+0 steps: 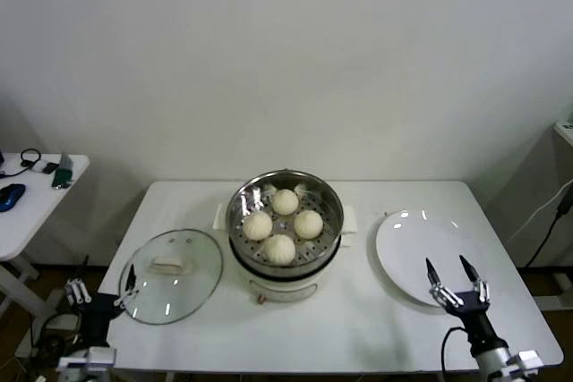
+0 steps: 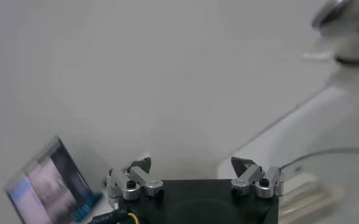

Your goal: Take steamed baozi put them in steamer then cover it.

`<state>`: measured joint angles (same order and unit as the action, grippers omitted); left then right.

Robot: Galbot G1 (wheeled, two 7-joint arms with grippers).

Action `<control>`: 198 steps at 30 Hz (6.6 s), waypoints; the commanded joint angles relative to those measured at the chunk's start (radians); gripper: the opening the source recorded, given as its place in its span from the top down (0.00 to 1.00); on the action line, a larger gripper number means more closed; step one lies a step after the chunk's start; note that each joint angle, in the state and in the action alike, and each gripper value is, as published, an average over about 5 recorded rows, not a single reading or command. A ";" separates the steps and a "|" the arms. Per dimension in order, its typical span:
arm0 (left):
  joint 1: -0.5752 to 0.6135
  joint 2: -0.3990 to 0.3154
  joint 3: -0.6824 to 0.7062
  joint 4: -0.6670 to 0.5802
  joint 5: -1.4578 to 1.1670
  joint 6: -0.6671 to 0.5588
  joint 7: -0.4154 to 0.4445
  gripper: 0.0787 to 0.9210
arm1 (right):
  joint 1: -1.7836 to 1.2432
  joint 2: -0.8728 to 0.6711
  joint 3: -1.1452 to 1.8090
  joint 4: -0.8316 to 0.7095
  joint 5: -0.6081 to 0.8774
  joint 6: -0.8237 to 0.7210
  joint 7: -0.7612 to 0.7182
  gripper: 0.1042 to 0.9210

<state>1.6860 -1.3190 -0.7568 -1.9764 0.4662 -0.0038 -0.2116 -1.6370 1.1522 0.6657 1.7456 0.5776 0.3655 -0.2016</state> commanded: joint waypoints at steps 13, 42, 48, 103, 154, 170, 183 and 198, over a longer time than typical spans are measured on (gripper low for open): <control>-0.179 -0.006 0.066 0.437 0.770 -0.237 -0.251 0.12 | -0.114 0.165 -0.075 -0.001 -0.176 0.016 0.057 0.12; -0.401 0.016 0.102 0.630 0.792 -0.194 -0.228 0.12 | -0.125 0.180 -0.074 -0.037 -0.186 0.048 0.051 0.12; -0.417 0.025 0.105 0.655 0.805 -0.180 -0.222 0.12 | -0.127 0.176 -0.073 -0.044 -0.184 0.058 0.050 0.12; -0.537 0.319 0.524 -0.236 0.662 0.733 0.449 0.93 | -0.088 0.191 -0.084 -0.027 -0.299 0.054 0.082 0.12; -0.691 -0.094 0.917 0.193 0.998 0.704 0.349 0.93 | -0.022 0.183 -0.084 -0.107 -0.294 0.085 0.088 0.12; -0.700 -0.069 0.887 0.213 0.982 0.688 0.329 0.93 | -0.033 0.182 -0.084 -0.113 -0.294 0.095 0.084 0.12; -0.697 -0.048 0.898 0.183 0.963 0.676 0.341 0.83 | -0.032 0.180 -0.082 -0.113 -0.281 0.090 0.081 0.12; -0.701 0.120 0.971 -0.126 0.681 0.774 0.422 0.32 | -0.038 0.167 -0.089 -0.084 -0.268 0.027 0.133 0.12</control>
<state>0.9766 -1.3055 0.1825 -1.8937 1.3511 0.7211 0.1849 -1.6749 1.3202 0.5771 1.6475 0.3060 0.4228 -0.0991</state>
